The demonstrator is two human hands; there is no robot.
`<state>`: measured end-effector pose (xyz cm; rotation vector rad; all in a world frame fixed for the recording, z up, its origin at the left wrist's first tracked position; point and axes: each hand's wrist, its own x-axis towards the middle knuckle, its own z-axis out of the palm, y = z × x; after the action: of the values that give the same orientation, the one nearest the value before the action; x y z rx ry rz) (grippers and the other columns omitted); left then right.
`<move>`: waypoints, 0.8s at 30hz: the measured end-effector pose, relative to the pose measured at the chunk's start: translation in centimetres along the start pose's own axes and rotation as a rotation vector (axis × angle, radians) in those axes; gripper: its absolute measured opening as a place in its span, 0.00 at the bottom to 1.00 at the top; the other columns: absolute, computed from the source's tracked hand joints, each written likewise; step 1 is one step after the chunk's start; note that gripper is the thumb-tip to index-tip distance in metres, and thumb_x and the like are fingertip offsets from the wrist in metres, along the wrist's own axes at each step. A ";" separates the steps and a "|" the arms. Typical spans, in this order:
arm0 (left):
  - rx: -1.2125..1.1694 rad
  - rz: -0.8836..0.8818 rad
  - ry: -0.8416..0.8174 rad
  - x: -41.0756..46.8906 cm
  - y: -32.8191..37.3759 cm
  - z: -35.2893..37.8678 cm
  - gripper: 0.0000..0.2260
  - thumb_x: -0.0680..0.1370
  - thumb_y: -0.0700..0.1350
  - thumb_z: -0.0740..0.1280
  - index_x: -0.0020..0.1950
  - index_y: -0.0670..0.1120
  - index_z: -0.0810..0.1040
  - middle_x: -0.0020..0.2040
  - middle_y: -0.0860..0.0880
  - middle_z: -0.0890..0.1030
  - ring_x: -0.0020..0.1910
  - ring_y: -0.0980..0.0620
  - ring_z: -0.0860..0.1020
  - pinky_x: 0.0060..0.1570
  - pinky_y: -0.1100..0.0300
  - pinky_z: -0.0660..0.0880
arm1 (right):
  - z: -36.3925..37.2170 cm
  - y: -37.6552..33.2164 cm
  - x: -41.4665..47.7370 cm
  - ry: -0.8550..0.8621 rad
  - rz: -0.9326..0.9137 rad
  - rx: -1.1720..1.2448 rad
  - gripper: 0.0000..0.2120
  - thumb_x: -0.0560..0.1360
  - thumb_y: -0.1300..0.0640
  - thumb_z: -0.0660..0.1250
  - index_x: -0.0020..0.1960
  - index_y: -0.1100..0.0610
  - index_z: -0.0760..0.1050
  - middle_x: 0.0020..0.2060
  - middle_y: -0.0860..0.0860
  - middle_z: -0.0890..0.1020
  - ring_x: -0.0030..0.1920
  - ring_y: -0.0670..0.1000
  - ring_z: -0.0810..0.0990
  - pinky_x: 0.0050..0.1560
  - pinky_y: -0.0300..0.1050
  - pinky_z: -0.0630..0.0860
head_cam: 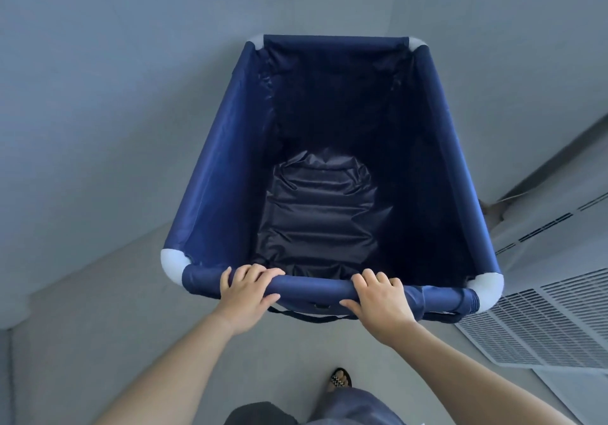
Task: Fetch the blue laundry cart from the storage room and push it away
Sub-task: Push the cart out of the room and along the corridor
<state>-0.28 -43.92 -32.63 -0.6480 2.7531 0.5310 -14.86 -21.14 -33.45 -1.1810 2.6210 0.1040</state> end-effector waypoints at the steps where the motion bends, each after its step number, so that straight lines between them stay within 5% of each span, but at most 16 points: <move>1: -0.002 0.005 0.004 0.3 -0.1 0.0 0.17 0.79 0.54 0.58 0.68 0.63 0.62 0.62 0.60 0.67 0.67 0.53 0.61 0.72 0.43 0.45 | -0.1 0.0 0.3 -0.005 0.006 -0.012 0.22 0.77 0.37 0.51 0.59 0.52 0.67 0.53 0.50 0.74 0.51 0.55 0.73 0.49 0.49 0.66; 17: -0.008 0.229 -0.162 3.7 -3.5 -4.3 0.16 0.81 0.51 0.57 0.67 0.63 0.62 0.62 0.60 0.69 0.65 0.54 0.62 0.69 0.50 0.48 | -0.4 -3.1 1.4 -0.055 0.184 -0.013 0.24 0.76 0.35 0.50 0.61 0.51 0.65 0.53 0.49 0.72 0.50 0.53 0.71 0.51 0.49 0.67; 24: 0.039 0.391 -0.206 5.6 -6.5 -5.6 0.18 0.81 0.50 0.55 0.69 0.64 0.59 0.62 0.60 0.69 0.65 0.54 0.62 0.68 0.50 0.50 | 0.0 -6.6 0.5 0.059 0.354 0.090 0.22 0.75 0.35 0.53 0.61 0.48 0.68 0.52 0.46 0.73 0.52 0.51 0.73 0.58 0.47 0.64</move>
<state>-3.01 -53.68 -31.31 -0.0349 2.6883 0.5845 -10.31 -25.92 -33.28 -0.6916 2.8276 0.0178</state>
